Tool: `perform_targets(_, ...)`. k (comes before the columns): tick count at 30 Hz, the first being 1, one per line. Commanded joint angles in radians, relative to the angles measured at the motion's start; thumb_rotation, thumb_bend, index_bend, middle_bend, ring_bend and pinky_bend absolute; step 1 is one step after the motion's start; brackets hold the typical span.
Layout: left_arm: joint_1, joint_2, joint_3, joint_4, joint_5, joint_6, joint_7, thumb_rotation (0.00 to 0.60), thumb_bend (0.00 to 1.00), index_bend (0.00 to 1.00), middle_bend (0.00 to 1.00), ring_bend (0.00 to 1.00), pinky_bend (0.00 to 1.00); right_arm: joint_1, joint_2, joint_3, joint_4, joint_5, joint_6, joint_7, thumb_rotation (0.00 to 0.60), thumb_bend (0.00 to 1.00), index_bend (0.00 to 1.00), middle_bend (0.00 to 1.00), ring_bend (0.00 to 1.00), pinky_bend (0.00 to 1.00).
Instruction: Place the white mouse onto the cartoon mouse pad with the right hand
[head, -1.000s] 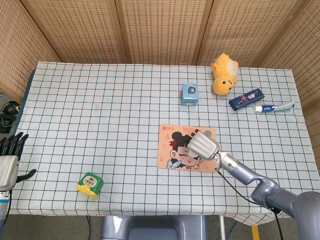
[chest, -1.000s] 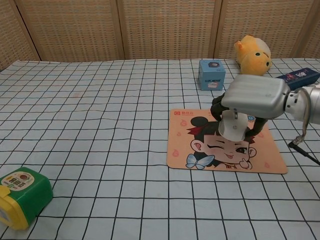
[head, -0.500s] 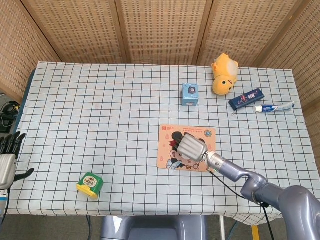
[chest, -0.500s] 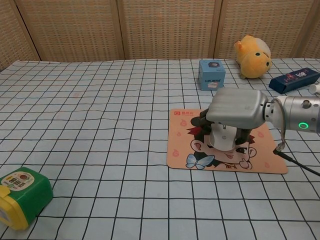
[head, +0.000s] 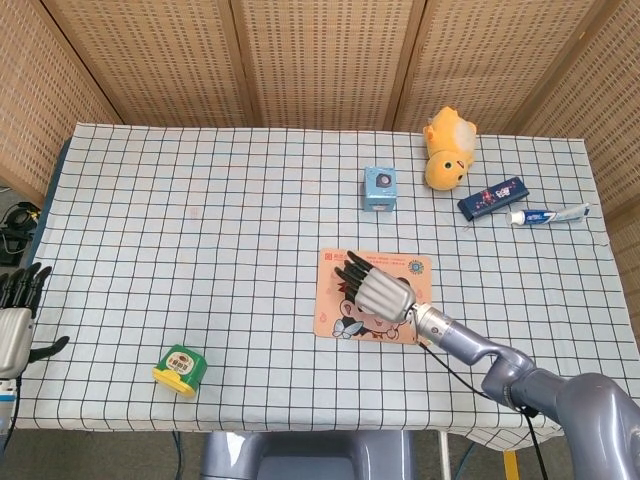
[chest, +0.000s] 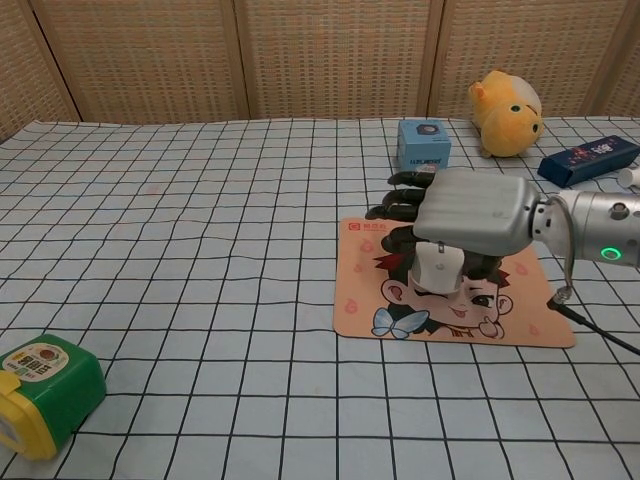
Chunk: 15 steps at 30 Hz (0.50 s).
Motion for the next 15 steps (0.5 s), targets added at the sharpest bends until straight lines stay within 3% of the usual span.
perform_targets(1, 0.001, 0.002, 0.0, -0.002, 0.002, 0.003, -0.002, 0.6, 0.0, 0.0, 0.0, 0.0, 0.0, -0.017, 0.016, 0.0, -0.029, 0.008, 0.014, -0.049, 0.6, 0.15, 0.24, 0.08, 0.1, 0.02)
perform_targets(9, 0.006, 0.01, 0.003, -0.011, 0.011, 0.012, -0.01, 0.6, 0.0, 0.0, 0.0, 0.0, 0.0, -0.086, 0.096, 0.01, -0.134, 0.058, 0.057, -0.159, 0.6, 0.15, 0.21, 0.05, 0.08, 0.02)
perform_targets(15, 0.011, 0.013, 0.01, -0.018, 0.028, 0.027, -0.014, 0.6, 0.0, 0.0, 0.0, 0.0, 0.0, -0.218, 0.185, 0.048, -0.249, 0.156, 0.2, -0.162, 0.6, 0.15, 0.21, 0.04, 0.04, 0.02)
